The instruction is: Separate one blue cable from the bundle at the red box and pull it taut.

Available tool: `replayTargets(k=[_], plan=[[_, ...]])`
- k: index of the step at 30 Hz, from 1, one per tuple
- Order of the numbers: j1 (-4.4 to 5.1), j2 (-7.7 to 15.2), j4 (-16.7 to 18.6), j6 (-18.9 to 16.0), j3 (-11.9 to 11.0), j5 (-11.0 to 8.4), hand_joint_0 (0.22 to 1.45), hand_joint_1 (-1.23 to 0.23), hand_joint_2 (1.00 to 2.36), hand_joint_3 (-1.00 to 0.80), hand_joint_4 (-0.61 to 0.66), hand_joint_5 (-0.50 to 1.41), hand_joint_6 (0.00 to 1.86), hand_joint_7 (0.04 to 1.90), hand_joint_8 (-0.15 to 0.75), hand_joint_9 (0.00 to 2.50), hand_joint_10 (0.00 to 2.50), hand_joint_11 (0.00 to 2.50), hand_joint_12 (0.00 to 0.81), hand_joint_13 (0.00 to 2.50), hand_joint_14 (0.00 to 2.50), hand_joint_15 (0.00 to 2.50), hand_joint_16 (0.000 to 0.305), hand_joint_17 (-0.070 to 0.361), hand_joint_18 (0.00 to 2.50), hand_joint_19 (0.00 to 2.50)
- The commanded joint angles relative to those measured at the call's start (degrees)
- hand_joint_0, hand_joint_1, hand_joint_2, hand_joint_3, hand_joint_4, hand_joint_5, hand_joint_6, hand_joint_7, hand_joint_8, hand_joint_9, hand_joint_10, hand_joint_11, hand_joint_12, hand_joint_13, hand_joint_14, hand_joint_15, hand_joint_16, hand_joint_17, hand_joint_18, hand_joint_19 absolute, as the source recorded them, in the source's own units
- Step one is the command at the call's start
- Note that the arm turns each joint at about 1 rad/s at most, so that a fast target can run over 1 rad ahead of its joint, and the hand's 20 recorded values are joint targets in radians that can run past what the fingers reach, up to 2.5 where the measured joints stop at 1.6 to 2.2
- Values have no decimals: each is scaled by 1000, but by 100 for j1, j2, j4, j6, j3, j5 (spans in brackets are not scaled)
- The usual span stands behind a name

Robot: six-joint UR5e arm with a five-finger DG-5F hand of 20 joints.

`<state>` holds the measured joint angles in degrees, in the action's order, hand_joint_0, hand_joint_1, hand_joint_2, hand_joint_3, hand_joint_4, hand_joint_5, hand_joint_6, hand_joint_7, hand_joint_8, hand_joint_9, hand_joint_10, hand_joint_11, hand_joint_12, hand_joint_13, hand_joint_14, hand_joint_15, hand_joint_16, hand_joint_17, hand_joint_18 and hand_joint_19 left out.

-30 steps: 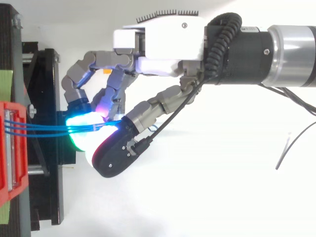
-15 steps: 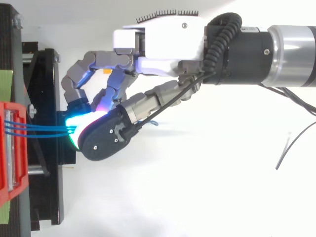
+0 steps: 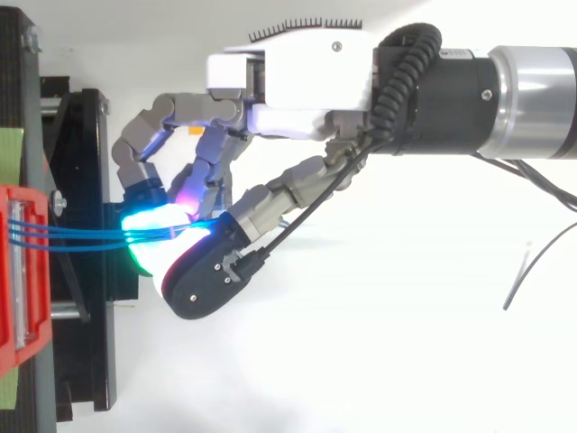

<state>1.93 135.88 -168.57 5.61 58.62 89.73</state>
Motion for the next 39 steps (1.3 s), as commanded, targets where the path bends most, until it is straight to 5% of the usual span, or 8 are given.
replayTargets(k=[1, 7, 14, 26, 39], plan=[[0, 0, 0, 2, 0, 0, 555, -846, 1000, -500, 72, -162, 886, 1192, 318, 1160, 25, 1264, 389, 882, 26, 692, 49, 110, 910, 804], [9, 0, 0, 2, 0, -9, 461, -652, 1000, -500, 103, -150, 868, 1090, 354, 1233, 25, 1255, 428, 930, 24, 679, 56, 126, 999, 796], [0, -9, -26, -7, 0, 0, 576, -515, 1000, -500, 89, -148, 840, 1154, 314, 1222, 25, 1275, 393, 906, 25, 688, 49, 110, 947, 826], [0, 0, -9, 2, 0, 0, 632, -828, 1018, -205, 41, -151, 870, 1305, 317, 1188, 25, 1282, 399, 890, 26, 700, 49, 111, 933, 834], [-9, 0, -9, 2, -18, 0, 778, -878, 1000, -500, -72, -174, 902, 1279, 299, 1147, 25, 1266, 383, 859, 26, 676, 48, 107, 897, 761]])
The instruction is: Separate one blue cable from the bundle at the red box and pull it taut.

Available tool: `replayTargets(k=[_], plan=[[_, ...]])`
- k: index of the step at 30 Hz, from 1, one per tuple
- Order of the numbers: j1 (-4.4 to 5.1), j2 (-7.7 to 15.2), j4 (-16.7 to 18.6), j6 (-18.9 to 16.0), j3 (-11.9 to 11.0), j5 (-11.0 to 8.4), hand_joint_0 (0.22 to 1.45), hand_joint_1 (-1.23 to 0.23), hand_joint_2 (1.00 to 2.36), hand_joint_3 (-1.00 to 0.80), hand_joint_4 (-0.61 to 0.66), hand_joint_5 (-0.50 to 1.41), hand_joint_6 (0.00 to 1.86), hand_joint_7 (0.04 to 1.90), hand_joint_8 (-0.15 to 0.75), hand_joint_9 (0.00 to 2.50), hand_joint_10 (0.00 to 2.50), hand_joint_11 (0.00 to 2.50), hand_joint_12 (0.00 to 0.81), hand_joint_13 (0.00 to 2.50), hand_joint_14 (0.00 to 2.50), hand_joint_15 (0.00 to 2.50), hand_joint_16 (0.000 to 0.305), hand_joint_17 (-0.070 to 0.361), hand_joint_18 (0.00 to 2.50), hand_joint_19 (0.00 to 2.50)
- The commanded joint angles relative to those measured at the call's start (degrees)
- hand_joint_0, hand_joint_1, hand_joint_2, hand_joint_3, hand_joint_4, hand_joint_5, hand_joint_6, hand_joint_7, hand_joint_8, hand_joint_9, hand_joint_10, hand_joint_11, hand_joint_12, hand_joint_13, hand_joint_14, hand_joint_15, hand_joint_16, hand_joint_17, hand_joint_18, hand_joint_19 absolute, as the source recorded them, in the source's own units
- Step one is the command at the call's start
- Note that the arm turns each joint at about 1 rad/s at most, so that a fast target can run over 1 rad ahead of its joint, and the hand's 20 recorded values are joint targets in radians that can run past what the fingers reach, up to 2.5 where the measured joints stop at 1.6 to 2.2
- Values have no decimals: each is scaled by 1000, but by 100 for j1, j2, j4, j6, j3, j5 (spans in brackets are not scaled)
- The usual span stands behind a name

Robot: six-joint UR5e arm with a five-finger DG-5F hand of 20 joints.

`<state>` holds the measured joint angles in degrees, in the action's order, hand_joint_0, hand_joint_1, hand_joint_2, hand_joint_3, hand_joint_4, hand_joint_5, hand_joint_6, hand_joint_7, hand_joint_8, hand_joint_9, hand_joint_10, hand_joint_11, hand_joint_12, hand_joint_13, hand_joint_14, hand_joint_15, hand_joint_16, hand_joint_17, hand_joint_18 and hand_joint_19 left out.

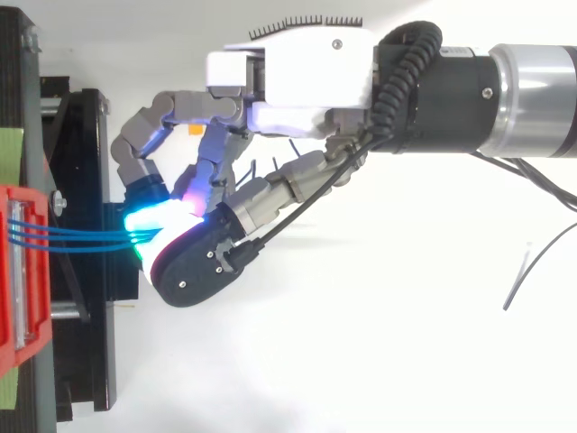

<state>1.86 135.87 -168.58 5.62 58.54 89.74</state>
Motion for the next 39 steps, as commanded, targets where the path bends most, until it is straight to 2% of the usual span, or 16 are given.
replayTargets(k=[1, 5, 8, 10, 14, 16, 22, 25, 27, 29, 30, 33, 34, 35, 36, 39], plan=[[-1, 1, -8, 0, 0, 0, 775, -877, 1000, -500, -70, -175, 902, 1277, 299, 1147, 25, 1267, 382, 859, 27, 677, 47, 107, 897, 761], [-1, 1, 1, 0, 0, 0, 729, -893, 1000, -500, -41, -169, 908, 1249, 299, 1162, 25, 1271, 381, 867, 27, 679, 47, 106, 893, 761], [-1, 1, 10, 0, 0, 0, 660, -915, 1000, -500, 42, -158, 903, 1243, 306, 1175, 26, 1270, 380, 878, 26, 682, 47, 105, 890, 778], [-1, 1, 1, 0, 0, 0, 612, -926, 1000, -500, 52, -156, 904, 1233, 307, 1182, 26, 1277, 381, 882, 25, 688, 47, 106, 896, 786], [-1, 1, 1, 0, 0, 0, 479, -856, 1000, -500, 75, -154, 901, 1166, 339, 1207, 23, 1278, 413, 903, 25, 681, 53, 120, 949, 786], [-1, 1, 10, 0, 0, 0, 466, -824, 1000, -500, 85, -155, 896, 1143, 342, 1207, 23, 1270, 420, 904, 24, 681, 55, 123, 958, 782], [-1, 1, 10, 0, 0, 0, 495, -594, 1000, -500, 82, -153, 884, 1110, 335, 1210, 23, 1248, 416, 918, 23, 682, 53, 120, 954, 793], [-1, 1, 10, 0, 0, 0, 521, -548, 1000, -500, 79, -152, 878, 1111, 329, 1211, 24, 1251, 407, 910, 23, 684, 52, 116, 944, 804], [-1, 1, 10, 0, 0, 0, 617, -498, 1000, -500, 55, -151, 864, 1152, 307, 1198, 25, 1261, 388, 894, 26, 692, 48, 107, 909, 837], [-1, 1, 10, 0, 0, 0, 627, -548, 1004, -466, 38, -149, 864, 1149, 307, 1198, 25, 1258, 390, 891, 26, 695, 48, 107, 906, 848], [-1, 1, 10, 0, 0, 0, 613, -620, 1013, -343, 42, -148, 863, 1165, 311, 1196, 25, 1276, 394, 889, 26, 693, 48, 108, 904, 849], [-1, 1, 10, 0, -9, 0, 598, -718, 1017, -194, 51, -148, 864, 1243, 330, 1190, 25, 1262, 406, 888, 26, 689, 51, 114, 922, 837], [-1, 1, 1, 0, 0, 0, 597, -724, 1018, -185, 53, -148, 864, 1252, 330, 1191, 25, 1262, 407, 890, 24, 694, 51, 115, 925, 835], [-1, 1, 1, 0, 0, 0, 616, -797, 1017, -165, 34, -157, 884, 1208, 325, 1172, 24, 1264, 413, 882, 24, 697, 52, 116, 921, 834], [-1, 1, 1, 0, 0, 0, 654, -862, 1019, -193, -28, -165, 886, 1275, 302, 1127, 25, 1261, 393, 844, 26, 703, 49, 109, 873, 831], [-1, 1, 10, 0, 0, 0, 737, -931, 1013, -328, -56, -176, 899, 1300, 292, 1091, 28, 1250, 386, 814, 25, 690, 49, 110, 848, 791]])
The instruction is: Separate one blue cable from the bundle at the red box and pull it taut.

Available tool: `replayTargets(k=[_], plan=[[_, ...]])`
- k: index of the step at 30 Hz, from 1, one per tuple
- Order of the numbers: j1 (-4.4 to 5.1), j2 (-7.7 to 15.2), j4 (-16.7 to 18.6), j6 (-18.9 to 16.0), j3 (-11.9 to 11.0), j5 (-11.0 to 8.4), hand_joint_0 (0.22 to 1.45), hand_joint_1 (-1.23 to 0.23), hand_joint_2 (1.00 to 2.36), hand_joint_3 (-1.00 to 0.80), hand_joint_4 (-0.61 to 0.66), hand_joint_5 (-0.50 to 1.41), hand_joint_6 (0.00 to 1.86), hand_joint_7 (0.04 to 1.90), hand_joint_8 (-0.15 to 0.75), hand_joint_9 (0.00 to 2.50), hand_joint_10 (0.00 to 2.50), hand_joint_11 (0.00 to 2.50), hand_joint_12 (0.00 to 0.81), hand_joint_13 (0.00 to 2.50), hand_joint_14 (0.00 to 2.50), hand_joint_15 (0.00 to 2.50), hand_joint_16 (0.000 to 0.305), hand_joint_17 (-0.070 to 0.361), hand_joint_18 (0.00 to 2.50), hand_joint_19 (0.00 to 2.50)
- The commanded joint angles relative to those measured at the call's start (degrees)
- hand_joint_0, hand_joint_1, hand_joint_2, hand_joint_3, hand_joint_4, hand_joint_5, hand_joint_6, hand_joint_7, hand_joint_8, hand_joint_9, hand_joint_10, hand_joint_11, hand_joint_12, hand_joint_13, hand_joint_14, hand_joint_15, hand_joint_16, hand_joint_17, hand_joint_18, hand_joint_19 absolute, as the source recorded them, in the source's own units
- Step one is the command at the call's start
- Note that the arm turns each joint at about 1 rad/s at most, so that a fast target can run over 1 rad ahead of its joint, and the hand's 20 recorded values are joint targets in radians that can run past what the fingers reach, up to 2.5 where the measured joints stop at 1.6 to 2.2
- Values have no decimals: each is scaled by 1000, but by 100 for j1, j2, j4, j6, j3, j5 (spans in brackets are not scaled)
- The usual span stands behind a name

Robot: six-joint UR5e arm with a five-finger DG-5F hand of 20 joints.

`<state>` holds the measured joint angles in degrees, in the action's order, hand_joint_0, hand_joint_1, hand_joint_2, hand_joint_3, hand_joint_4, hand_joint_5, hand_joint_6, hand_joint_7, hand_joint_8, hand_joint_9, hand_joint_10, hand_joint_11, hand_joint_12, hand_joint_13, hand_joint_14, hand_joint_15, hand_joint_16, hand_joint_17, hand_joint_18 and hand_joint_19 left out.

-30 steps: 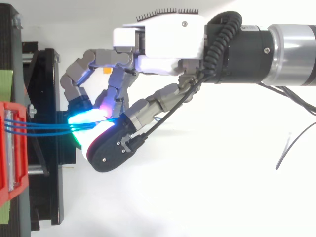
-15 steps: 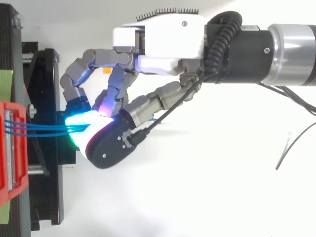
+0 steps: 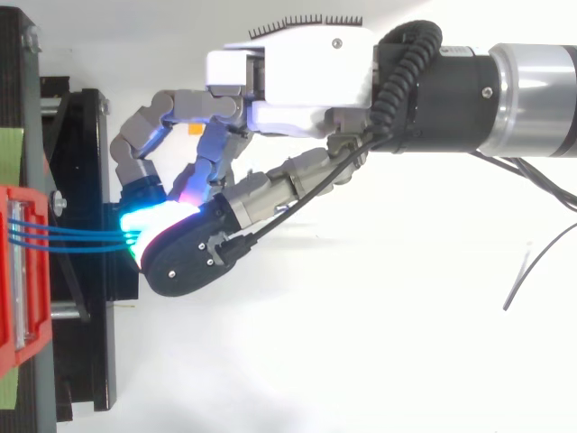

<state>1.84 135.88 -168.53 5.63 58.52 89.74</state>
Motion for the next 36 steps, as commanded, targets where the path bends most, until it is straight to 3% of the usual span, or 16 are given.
replayTargets(k=[1, 3, 7, 14, 18, 21, 25, 28, 31, 36], plan=[[0, 0, 5, 0, -8, 0, 763, -933, 1007, -411, -64, -176, 901, 1282, 291, 1092, 26, 1251, 383, 810, 24, 680, 49, 110, 845, 784], [0, 0, 5, 0, -8, 0, 787, -924, 1000, -500, -74, -176, 903, 1262, 291, 1090, 26, 1248, 380, 803, 26, 678, 49, 109, 840, 771], [0, 0, 5, 0, -8, 0, 781, -914, 1000, -500, -57, -172, 915, 1305, 292, 1105, 26, 1252, 372, 819, 25, 670, 48, 108, 850, 739], [0, 0, 5, 0, 1, 0, 582, -905, 1000, -500, 40, -147, 912, 1180, 302, 1178, 27, 1278, 377, 866, 27, 693, 47, 107, 870, 780], [0, 0, 5, 0, -8, 0, 463, -812, 1000, -500, 71, -143, 895, 1157, 341, 1216, 23, 1259, 414, 899, 25, 692, 55, 123, 940, 774], [0, 0, 5, 0, -8, 0, 439, -714, 1000, -500, 88, -143, 882, 1094, 360, 1226, 23, 1252, 432, 912, 24, 686, 58, 130, 960, 788], [0, 0, -4, 0, 1, 0, 466, -612, 1000, -500, 97, -142, 863, 1077, 347, 1226, 23, 1248, 424, 915, 24, 679, 56, 126, 960, 790], [0, -8, 5, 0, -8, 0, 556, -523, 1000, -500, 88, -150, 844, 1127, 312, 1213, 26, 1261, 398, 895, 25, 691, 50, 111, 906, 830], [0, 0, 5, 0, -8, 0, 624, -576, 1000, -500, 54, -153, 844, 1168, 305, 1225, 26, 1260, 391, 898, 24, 696, 48, 108, 891, 844], [0, 0, 5, 0, -8, 0, 612, -700, 1015, -279, 60, -155, 863, 1211, 311, 1227, 25, 1277, 394, 899, 26, 700, 48, 109, 893, 844]])
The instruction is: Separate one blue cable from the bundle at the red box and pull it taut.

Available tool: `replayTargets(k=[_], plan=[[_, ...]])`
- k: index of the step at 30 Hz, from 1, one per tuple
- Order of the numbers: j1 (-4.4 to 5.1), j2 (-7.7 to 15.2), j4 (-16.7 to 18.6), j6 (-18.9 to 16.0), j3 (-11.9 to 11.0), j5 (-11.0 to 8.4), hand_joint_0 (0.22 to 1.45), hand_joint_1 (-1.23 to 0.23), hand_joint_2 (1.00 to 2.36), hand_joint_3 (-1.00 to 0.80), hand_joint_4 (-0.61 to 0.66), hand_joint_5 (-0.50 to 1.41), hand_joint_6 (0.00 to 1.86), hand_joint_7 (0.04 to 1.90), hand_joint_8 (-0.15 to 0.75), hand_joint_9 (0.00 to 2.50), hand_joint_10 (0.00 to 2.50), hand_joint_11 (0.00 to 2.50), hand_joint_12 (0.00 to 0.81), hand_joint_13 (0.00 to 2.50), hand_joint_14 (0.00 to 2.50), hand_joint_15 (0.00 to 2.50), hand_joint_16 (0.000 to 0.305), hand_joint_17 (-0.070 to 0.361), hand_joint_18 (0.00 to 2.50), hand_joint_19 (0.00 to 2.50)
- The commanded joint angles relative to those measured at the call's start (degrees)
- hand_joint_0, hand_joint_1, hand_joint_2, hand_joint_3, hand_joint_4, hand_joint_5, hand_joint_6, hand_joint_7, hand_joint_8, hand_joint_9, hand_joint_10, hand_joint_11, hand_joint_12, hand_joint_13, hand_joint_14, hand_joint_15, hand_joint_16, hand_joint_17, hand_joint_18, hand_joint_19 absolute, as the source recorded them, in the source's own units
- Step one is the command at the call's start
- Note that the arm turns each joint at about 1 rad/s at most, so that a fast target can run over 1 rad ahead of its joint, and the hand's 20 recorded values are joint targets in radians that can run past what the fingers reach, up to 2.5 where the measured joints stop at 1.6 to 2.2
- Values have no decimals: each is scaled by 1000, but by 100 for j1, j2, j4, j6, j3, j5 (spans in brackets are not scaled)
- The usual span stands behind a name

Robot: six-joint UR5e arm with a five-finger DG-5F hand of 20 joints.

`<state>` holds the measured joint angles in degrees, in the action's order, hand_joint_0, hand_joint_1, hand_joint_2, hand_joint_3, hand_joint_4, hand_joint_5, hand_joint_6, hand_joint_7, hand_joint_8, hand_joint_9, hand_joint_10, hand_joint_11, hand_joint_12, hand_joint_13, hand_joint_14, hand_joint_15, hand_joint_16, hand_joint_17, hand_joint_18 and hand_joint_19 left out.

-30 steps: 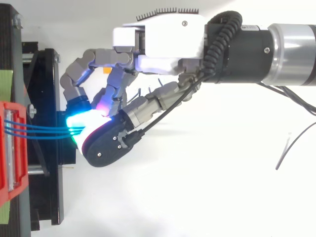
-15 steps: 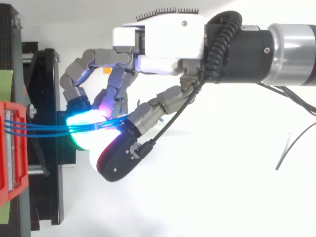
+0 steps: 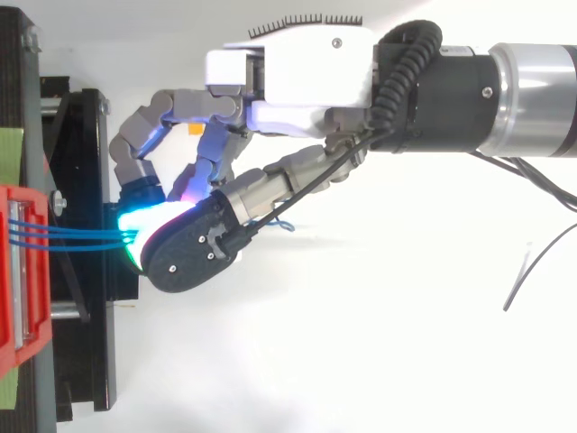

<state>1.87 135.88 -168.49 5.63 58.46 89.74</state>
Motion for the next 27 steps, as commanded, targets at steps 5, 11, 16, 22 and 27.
replayTargets(k=[5, 11, 16, 22, 27], plan=[[6, 0, 0, 0, -1, 0, 728, -861, 1015, -292, -55, -177, 892, 1345, 309, 1171, 25, 1278, 380, 872, 26, 685, 49, 109, 895, 804], [-2, 0, 0, 26, 7, 0, 805, -871, 1000, -500, -71, -185, 919, 1370, 294, 1164, 27, 1279, 376, 873, 26, 671, 48, 108, 888, 741], [-11, 0, -26, 105, 7, 0, 653, -904, 1000, -500, 31, -163, 923, 1197, 302, 1200, 27, 1294, 376, 884, 27, 688, 47, 106, 885, 779], [-20, 0, -17, 167, 25, 0, 496, -843, 1000, -500, 66, -150, 888, 1134, 320, 1275, 25, 1301, 406, 938, 26, 698, 53, 118, 949, 801], [-38, 0, -26, 167, 25, 0, 465, -775, 1000, -500, 76, -145, 874, 1077, 332, 1291, 24, 1280, 421, 953, 25, 700, 56, 126, 970, 805]])
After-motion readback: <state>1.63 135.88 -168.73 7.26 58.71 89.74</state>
